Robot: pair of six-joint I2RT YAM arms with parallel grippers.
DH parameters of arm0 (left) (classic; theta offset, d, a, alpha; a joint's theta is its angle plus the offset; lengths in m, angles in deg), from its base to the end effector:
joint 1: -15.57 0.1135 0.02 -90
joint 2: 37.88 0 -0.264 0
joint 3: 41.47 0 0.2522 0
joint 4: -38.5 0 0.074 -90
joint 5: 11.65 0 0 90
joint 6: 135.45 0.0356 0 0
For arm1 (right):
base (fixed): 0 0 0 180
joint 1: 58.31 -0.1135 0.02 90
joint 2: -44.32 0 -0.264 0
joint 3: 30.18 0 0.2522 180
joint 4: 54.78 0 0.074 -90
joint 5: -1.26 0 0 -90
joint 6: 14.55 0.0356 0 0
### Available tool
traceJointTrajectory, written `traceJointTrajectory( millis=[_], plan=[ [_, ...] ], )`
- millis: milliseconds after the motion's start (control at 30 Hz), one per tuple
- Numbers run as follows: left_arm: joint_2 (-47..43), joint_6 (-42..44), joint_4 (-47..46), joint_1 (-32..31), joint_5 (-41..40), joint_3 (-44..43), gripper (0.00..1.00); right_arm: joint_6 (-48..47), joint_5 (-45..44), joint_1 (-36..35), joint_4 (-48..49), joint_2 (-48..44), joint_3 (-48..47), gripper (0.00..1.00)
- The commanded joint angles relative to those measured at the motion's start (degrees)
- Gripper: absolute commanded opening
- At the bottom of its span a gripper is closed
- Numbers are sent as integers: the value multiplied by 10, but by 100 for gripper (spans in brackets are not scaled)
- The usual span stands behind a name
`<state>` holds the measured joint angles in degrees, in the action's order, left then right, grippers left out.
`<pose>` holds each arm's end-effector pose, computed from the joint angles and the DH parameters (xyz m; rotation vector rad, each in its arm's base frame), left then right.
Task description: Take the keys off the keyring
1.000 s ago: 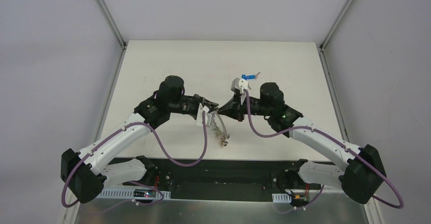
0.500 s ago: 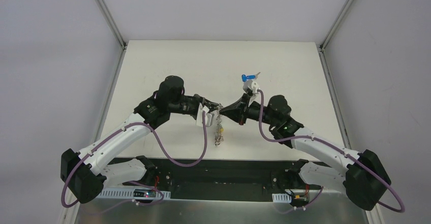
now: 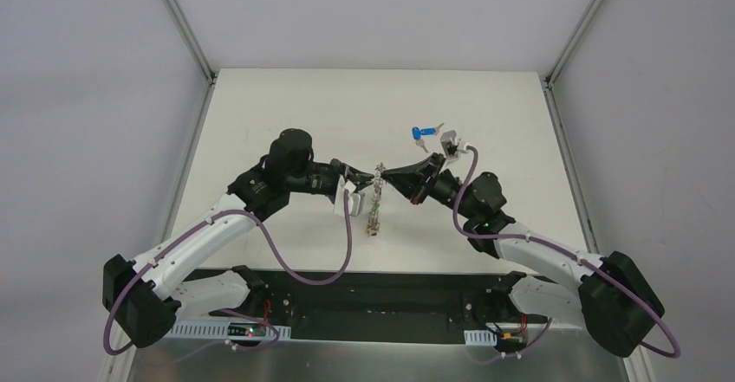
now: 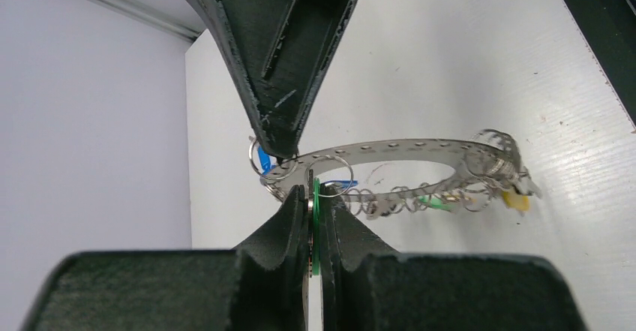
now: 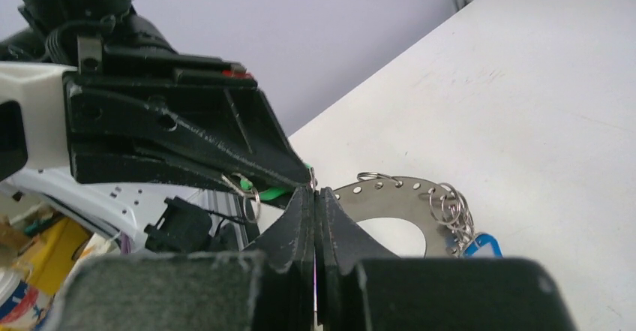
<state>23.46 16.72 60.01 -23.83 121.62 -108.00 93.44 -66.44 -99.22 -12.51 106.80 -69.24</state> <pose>0.1703 -0.1715 0.3399 1.6571 0.6920 -0.4147 0.1655 0.1612 0.2819 -0.6104 1.2049 1.1186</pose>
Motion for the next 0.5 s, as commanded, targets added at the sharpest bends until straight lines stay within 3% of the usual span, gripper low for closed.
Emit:
traceJointTrajectory(
  millis=[0,367,467],
  plan=[
    [-16,2,-17,-5,31,-3,0,50,-48,11,110,-5,1,0],
    [-16,1,-16,-5,29,-4,0,53,-45,26,113,-4,5,0],
    [-9,-13,-19,-5,12,-7,0,38,-69,42,29,-21,-15,0]
  ],
)
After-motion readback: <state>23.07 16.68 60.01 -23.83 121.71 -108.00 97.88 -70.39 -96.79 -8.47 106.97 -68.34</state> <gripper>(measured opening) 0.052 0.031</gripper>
